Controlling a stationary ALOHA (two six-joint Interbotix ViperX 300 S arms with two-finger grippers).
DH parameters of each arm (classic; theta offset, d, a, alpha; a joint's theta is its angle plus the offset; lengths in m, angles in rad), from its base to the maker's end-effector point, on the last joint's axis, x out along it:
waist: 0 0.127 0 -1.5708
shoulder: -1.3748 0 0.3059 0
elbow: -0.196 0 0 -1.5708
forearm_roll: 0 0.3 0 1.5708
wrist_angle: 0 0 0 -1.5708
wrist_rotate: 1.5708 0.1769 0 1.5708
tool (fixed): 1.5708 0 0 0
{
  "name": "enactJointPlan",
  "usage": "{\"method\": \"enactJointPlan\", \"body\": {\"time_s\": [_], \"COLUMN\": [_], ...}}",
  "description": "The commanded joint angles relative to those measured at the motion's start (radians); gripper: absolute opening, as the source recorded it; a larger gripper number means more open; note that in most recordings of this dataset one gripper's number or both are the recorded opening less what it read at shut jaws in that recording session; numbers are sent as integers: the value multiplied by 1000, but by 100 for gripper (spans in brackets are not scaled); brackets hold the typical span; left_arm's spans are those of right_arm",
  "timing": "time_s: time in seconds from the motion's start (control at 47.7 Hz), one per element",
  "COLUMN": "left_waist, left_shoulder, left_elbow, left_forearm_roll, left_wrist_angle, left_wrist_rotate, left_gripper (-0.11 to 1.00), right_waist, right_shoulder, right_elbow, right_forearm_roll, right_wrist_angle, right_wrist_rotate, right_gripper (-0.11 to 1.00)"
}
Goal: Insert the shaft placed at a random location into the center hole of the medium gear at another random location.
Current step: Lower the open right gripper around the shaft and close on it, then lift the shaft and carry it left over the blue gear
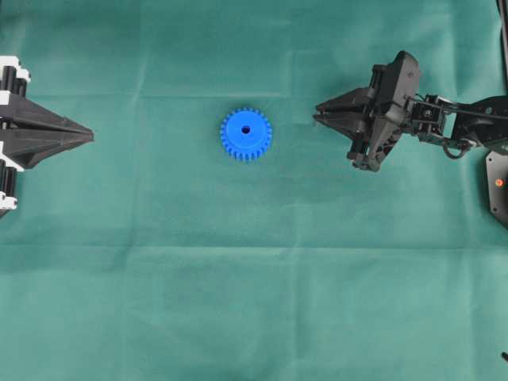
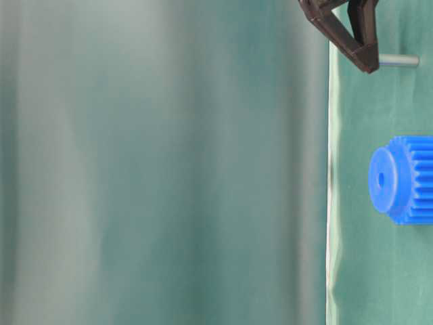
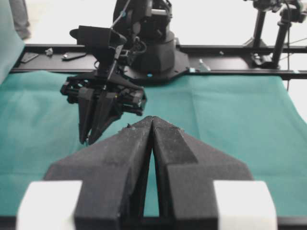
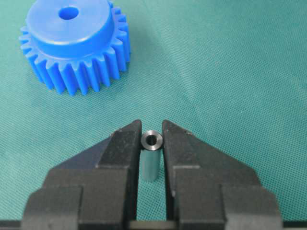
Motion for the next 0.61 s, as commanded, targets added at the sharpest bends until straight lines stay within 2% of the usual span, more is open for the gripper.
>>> {"method": "enactJointPlan", "body": {"time_s": [0.0, 0.377, 0.587], "left_waist": [0, 0, 0], "left_shoulder": [8, 6, 8], "left_elbow": [-21, -21, -21], "left_forearm_roll": [2, 3, 3], "left_wrist_angle": [-6, -5, -6], "left_wrist_rotate": [-2, -2, 0], "left_gripper": [0, 0, 0], "right_waist": [-3, -3, -3], "right_shoulder": [-31, -273, -319], "right_elbow": [-12, -54, -61], "right_forearm_roll": [-2, -2, -2], "right_wrist_angle": [0, 247, 304], "right_wrist_rotate": [3, -12, -31], "right_gripper": [13, 13, 13]}}
